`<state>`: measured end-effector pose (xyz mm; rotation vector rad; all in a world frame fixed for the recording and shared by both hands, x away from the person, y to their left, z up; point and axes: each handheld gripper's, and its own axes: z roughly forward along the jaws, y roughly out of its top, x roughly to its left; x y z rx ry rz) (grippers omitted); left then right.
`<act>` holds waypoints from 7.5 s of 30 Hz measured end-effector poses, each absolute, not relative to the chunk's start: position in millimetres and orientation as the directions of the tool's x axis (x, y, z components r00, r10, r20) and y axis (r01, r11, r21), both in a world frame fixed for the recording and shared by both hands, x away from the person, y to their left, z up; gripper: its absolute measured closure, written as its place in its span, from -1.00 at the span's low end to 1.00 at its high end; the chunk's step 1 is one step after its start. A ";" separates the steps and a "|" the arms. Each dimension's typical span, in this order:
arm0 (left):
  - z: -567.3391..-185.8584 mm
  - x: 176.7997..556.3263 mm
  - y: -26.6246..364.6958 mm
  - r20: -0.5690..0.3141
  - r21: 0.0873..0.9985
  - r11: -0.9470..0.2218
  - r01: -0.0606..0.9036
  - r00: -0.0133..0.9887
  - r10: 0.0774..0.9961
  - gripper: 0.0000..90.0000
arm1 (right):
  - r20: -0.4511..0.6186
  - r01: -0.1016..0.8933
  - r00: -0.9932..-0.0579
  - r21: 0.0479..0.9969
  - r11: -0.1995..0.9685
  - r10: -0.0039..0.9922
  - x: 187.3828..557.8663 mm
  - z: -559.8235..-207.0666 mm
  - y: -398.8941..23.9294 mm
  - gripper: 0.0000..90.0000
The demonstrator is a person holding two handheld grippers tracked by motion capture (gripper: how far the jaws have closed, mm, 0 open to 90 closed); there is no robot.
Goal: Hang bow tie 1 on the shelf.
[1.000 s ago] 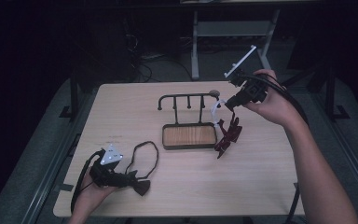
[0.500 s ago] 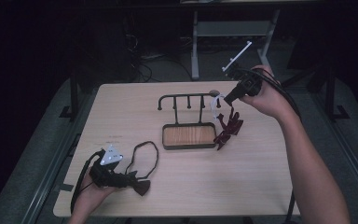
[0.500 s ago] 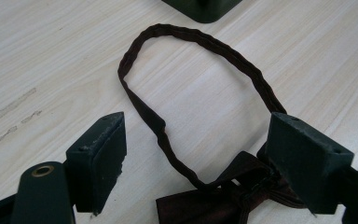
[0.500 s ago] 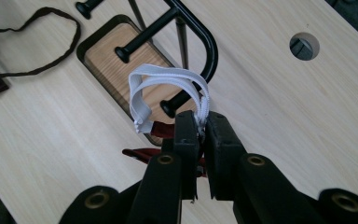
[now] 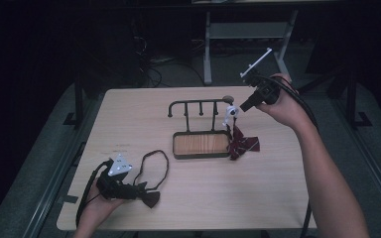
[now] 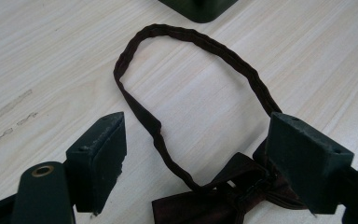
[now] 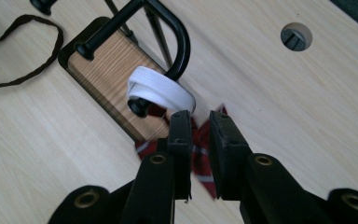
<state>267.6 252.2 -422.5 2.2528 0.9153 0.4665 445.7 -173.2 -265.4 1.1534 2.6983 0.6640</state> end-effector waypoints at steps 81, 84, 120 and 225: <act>-428.5 269.5 247.3 0.074 0.654 -0.562 0.507 0.697 0.714 -0.47 | 0.234 0.670 -0.720 0.480 0.566 0.654 365.8 -395.4 -226.9 0.08; -428.9 269.4 246.6 0.073 0.651 -0.564 0.508 0.698 0.713 -0.47 | 0.240 0.672 -0.718 0.482 0.562 0.654 362.7 -397.8 -228.3 0.07; -429.8 270.4 245.5 0.093 0.626 -0.597 0.502 0.712 0.696 -0.39 | 0.278 0.692 -0.687 0.534 0.486 0.672 329.7 -431.8 -241.3 0.01; -383.6 379.6 227.3 0.046 0.439 -0.728 0.527 0.796 0.604 0.99 | 0.315 0.673 -0.708 0.570 0.471 0.632 324.1 -439.5 -242.3 -0.04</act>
